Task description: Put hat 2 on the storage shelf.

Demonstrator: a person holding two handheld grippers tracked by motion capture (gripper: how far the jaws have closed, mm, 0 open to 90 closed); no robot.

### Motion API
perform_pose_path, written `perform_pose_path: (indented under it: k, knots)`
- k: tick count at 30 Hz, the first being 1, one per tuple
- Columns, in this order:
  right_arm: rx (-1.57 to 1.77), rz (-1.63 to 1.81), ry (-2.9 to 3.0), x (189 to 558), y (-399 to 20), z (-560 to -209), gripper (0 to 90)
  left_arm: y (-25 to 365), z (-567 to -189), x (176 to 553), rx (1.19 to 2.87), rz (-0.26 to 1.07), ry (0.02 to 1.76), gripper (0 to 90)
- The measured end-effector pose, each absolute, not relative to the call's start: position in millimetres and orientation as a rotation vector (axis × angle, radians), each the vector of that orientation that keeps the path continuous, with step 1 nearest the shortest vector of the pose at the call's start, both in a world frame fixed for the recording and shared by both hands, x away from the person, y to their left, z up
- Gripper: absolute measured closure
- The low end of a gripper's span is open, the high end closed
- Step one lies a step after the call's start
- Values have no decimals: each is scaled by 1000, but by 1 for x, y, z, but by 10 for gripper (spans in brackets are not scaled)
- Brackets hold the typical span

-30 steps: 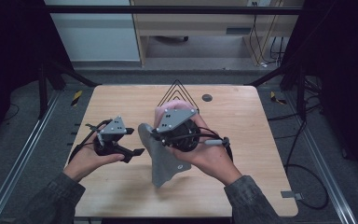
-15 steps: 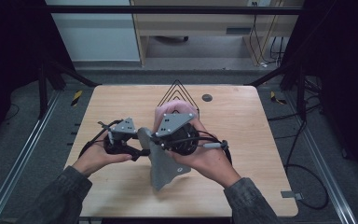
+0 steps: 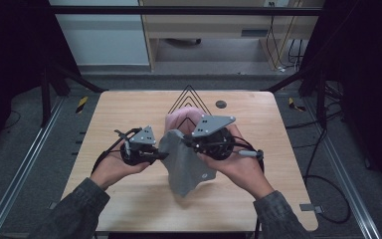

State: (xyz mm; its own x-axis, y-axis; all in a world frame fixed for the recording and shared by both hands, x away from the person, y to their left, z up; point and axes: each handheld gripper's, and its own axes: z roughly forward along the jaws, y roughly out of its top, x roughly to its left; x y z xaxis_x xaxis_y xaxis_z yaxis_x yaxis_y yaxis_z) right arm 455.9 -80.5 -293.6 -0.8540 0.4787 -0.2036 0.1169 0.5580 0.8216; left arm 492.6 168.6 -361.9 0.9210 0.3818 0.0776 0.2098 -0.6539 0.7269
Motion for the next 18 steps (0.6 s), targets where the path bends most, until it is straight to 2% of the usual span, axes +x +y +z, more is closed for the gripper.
perform_pose_path:
  k: [11, 18]
  knots:
    - [585, 1286, 2278, 465, -116, -268, 859, 167, -301, 490, 2258, 377, 423, 869]
    - [601, 1318, 2205, 477, -123, -229, 859, 164, -256, 500, 2203, 444, 435, 870]
